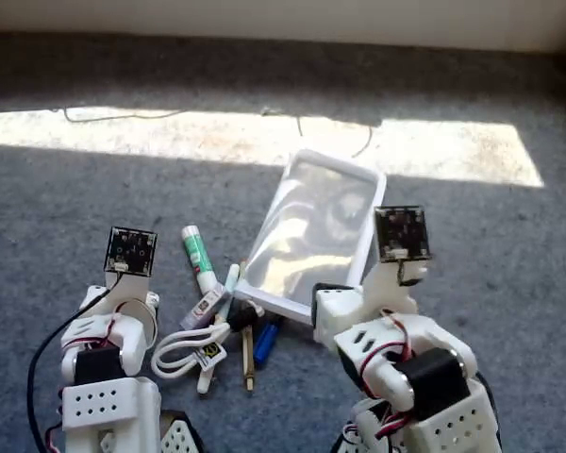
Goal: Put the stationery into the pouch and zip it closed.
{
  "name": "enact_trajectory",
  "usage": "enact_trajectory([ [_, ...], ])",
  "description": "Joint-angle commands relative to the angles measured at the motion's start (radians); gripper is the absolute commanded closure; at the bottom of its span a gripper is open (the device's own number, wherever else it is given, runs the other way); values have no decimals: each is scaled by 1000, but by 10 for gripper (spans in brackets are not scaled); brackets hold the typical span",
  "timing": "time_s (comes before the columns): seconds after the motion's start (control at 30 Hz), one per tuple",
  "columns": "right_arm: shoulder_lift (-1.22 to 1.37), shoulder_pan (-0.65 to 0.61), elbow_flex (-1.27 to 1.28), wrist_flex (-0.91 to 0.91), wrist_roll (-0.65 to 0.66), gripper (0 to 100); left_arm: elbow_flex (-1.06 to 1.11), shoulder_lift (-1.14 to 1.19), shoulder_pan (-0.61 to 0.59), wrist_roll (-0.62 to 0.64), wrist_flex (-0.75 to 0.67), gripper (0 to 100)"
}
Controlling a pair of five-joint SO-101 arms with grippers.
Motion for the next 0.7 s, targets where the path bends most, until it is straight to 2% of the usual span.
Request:
enact_trajectory([
  [0.0, 142, -127, -74, -22, -41, 955, -39, -13, -12, 9, 8, 986],
  [0.17, 268, -200, -71, -117, -152, 832, -39, -13, -12, 9, 8, 986],
  [0.5, 406, -285, -70, -337, -193, 828, -39, -13, -12, 9, 8, 986],
  [0.67, 483, -288, -79, -338, -198, 828, -39, -13, -12, 9, 8, 986],
])
